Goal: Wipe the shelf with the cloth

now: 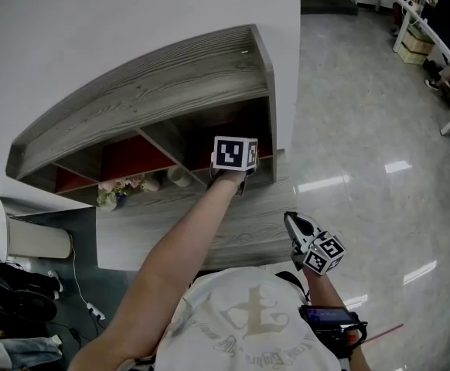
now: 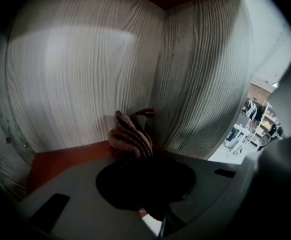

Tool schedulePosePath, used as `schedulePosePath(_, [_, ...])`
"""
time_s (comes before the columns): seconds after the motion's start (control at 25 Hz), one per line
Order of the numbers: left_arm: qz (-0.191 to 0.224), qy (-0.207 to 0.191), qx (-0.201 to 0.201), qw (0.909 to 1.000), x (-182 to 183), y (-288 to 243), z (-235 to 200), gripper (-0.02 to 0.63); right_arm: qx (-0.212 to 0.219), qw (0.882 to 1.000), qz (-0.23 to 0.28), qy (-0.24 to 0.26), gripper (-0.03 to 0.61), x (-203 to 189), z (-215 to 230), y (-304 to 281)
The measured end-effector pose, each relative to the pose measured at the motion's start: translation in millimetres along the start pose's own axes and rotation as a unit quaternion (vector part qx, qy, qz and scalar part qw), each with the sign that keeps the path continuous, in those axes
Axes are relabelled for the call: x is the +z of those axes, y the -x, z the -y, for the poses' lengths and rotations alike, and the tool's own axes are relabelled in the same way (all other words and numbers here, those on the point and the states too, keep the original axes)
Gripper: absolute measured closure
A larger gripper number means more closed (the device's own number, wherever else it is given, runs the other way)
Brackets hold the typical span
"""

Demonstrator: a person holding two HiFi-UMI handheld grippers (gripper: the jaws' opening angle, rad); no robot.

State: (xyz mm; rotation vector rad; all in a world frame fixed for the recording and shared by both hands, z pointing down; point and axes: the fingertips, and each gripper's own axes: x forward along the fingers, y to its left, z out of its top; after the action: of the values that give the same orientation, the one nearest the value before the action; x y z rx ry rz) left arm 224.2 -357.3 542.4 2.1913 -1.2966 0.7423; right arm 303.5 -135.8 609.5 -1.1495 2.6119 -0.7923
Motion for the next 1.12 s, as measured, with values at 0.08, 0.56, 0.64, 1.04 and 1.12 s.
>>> schedulePosePath(0.08, [-0.007, 0.006, -0.022, 0.9997, 0, -1, 8, 0.548, 0.000, 1.000, 0.001, 0.001, 0.574, 0, -2, 0])
schedulePosePath(0.56, [0.006, -0.007, -0.099, 0.9950, -27, 25, 52, 0.548, 0.000, 1.000, -0.004, 0.009, 0.574, -1, -14, -3])
schedulePosePath(0.64, [0.016, -0.019, -0.129, 0.9913, -35, 32, 58, 0.546, 0.002, 1.000, -0.007, 0.014, 0.574, -1, -16, -5])
schedulePosePath(1.04, [0.078, -0.031, -0.169, 0.9820, -111, 89, 30, 0.546, 0.029, 0.999, -0.023, 0.035, 0.574, -3, -42, -29])
schedulePosePath(1.12, [0.096, -0.017, -0.159, 0.9825, -122, 104, 12, 0.548, 0.039, 0.998, -0.029, 0.040, 0.574, -4, -51, -37])
